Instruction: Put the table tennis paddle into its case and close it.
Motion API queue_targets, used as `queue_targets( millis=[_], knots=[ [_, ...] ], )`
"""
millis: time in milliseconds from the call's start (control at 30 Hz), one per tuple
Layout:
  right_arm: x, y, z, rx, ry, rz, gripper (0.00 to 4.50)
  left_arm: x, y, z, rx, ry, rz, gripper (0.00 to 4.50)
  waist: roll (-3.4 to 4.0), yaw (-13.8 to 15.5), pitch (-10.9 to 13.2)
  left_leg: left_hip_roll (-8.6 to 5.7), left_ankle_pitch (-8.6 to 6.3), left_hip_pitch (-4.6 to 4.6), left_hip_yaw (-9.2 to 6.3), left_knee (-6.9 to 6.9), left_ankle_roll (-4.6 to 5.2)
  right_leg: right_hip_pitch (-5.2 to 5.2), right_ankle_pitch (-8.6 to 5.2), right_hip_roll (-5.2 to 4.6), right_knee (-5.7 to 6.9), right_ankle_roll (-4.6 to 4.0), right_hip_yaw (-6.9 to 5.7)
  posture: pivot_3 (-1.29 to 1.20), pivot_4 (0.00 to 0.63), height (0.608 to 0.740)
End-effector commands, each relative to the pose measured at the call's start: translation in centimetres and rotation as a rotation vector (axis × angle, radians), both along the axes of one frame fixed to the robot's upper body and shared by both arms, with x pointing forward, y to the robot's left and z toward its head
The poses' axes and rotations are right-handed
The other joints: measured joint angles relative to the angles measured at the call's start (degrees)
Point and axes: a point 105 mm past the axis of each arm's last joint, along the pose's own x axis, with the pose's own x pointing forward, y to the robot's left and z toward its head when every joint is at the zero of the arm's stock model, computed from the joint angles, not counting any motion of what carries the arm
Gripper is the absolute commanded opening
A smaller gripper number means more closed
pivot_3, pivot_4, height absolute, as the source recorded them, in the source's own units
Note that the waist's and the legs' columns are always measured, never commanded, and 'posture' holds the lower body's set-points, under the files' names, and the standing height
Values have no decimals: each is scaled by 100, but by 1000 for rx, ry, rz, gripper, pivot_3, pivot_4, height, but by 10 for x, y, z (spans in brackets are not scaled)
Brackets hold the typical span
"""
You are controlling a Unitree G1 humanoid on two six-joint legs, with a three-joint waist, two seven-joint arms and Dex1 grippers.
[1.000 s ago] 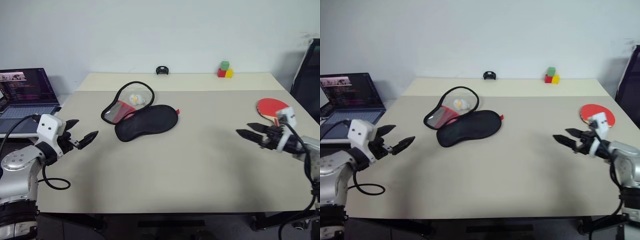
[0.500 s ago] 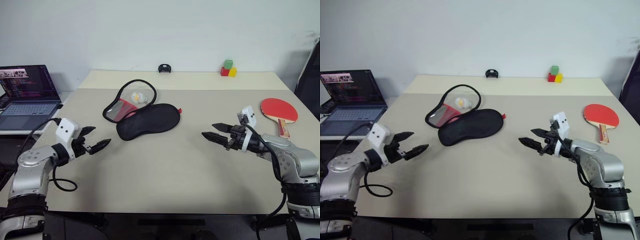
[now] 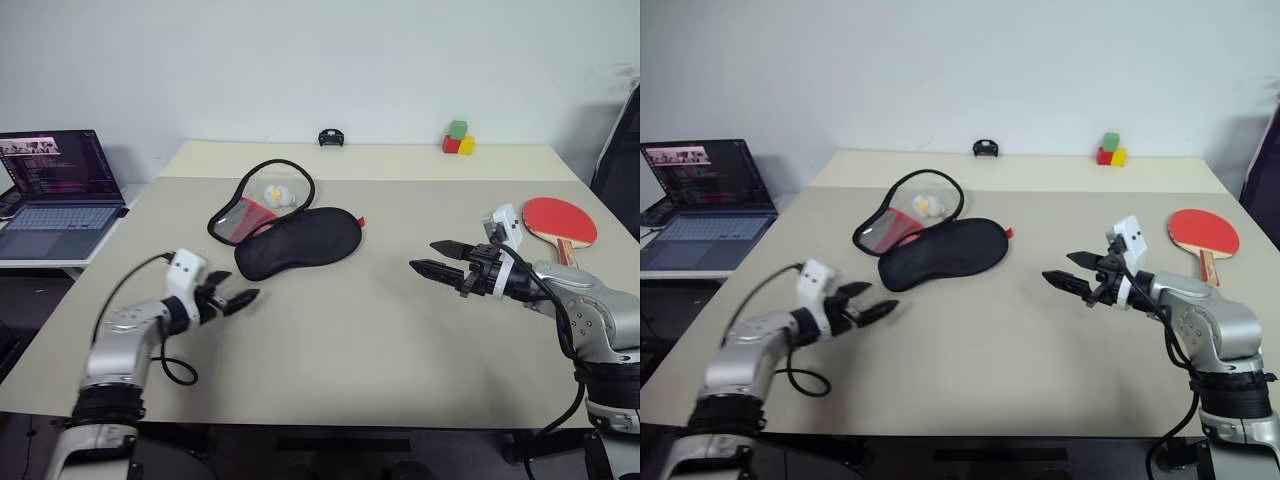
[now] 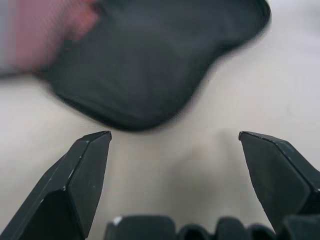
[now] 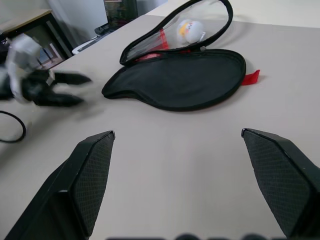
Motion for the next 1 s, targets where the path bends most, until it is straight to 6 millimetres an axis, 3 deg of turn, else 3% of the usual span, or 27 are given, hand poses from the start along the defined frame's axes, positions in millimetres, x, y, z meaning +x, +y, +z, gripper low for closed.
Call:
queue_targets(
  millis=[33, 333, 600, 1000],
  knots=[
    [-4, -3, 15, 16, -61, -6, 4461, 11, 2, 13, 29, -37, 71, 4500, -1, -2, -1, 0, 0, 2, -1, 0, 0, 0, 0, 0, 2, 0, 0, 0, 150, 740],
    [-8, -5, 13, 14, -48, -16, 4461, 25, -11, 29, 263, -171, -2, 4500, -1, 1, -1, 0, 1, 3, 0, 1, -1, 2, 0, 1, 2, 1, 0, 0, 150, 740],
    [-9, -7, 12, 9, -44, -24, 4461, 32, -29, 43, 370, -282, -105, 4500, -1, 4, -1, 0, 1, 2, 0, 0, -1, 2, 0, 1, 0, 1, 0, 0, 150, 740],
    [-8, -9, 14, 13, -48, -32, 4461, 34, -25, 21, 570, -294, -176, 4500, -1, 1, -1, -1, 1, 4, 1, 0, -1, 2, 0, 1, 2, 1, 1, 0, 150, 740]
  ],
)
